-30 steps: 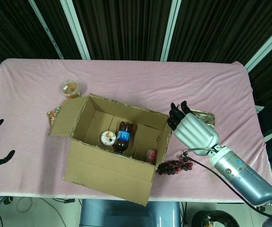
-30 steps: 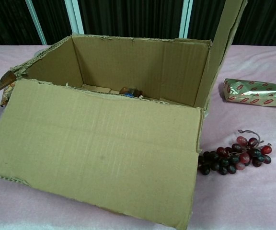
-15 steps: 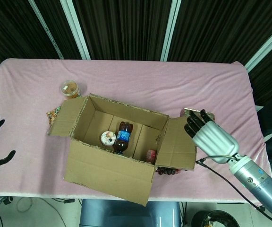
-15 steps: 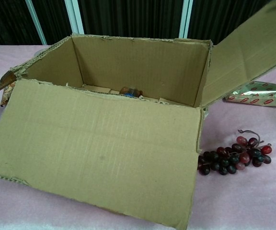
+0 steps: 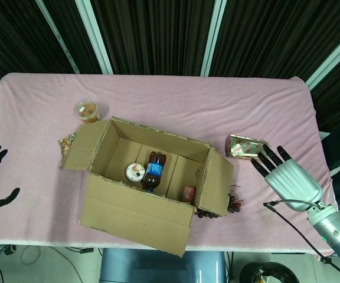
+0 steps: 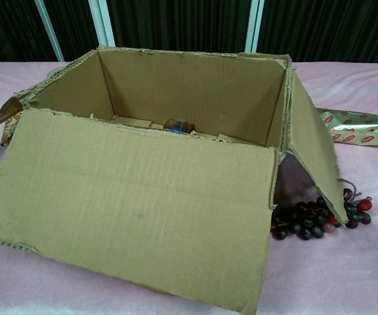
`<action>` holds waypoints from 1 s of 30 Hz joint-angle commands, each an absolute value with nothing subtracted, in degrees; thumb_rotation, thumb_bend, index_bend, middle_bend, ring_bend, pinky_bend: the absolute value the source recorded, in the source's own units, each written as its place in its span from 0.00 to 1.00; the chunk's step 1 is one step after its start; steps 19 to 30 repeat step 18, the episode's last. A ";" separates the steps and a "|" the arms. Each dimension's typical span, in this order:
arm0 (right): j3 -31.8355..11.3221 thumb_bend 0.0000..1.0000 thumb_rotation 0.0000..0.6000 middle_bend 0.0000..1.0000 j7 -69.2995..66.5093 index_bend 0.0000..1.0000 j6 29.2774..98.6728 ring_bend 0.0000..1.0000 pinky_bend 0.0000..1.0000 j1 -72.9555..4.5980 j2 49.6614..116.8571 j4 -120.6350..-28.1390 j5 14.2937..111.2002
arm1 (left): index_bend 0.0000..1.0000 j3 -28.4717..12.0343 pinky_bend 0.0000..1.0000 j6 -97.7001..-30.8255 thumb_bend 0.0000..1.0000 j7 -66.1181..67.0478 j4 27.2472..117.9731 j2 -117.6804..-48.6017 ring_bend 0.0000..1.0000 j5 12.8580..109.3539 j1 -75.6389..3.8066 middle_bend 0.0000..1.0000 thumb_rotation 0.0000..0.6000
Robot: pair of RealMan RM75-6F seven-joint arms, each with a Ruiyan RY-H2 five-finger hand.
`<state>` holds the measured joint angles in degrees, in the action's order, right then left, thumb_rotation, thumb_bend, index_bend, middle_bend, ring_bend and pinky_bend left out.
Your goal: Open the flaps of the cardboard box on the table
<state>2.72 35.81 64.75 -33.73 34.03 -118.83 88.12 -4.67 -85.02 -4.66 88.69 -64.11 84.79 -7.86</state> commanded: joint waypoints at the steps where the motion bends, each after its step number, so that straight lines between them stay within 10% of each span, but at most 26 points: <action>1: 2.23 0.19 1.00 0.14 33.28 0.07 70.64 0.08 0.22 -29.20 40.74 -114.59 87.13 | 0.00 -4.44 0.02 -85.06 0.21 -3.75 88.62 -64.04 0.00 84.97 -7.77 0.00 1.00; 14: 2.86 0.19 1.00 0.00 19.63 0.00 88.78 0.00 0.21 -13.92 64.55 -98.05 85.67 | 0.00 -4.10 0.00 -85.16 0.21 5.13 89.98 -64.26 0.00 83.55 -7.21 0.00 1.00; 30: 2.56 0.19 1.00 0.00 14.97 0.00 90.74 0.00 0.21 -12.23 66.93 -93.69 86.71 | 0.00 -4.50 0.00 -85.40 0.21 5.60 90.01 -64.79 0.00 83.10 -7.22 0.00 1.00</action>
